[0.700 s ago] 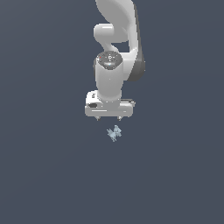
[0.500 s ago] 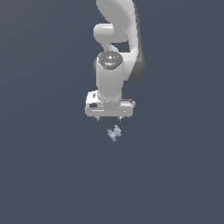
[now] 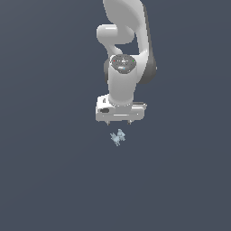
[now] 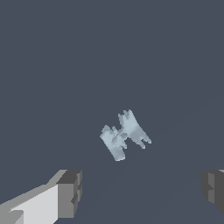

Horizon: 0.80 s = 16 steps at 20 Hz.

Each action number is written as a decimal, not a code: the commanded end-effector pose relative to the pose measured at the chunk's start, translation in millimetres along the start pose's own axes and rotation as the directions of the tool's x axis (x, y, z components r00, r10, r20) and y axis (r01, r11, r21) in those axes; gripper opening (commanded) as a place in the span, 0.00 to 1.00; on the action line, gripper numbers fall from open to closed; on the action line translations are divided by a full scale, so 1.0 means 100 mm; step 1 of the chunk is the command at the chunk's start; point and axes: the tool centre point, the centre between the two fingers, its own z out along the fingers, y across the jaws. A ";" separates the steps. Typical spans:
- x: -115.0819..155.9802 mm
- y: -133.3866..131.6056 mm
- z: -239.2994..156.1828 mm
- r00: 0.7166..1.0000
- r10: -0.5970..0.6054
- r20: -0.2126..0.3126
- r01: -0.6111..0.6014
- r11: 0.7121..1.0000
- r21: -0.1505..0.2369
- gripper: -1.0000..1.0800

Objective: Pick up the object and move it to a goal position.

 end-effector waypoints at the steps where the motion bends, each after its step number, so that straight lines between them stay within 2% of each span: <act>1: 0.00 -0.01 0.00 1.000 -0.004 0.000 0.004 1.000 0.000 0.96; 9: 0.01 0.00 0.04 0.999 0.050 0.000 -0.050 0.999 0.003 0.96; 16: 0.02 -0.01 0.13 0.986 0.167 0.000 -0.167 0.986 0.008 0.96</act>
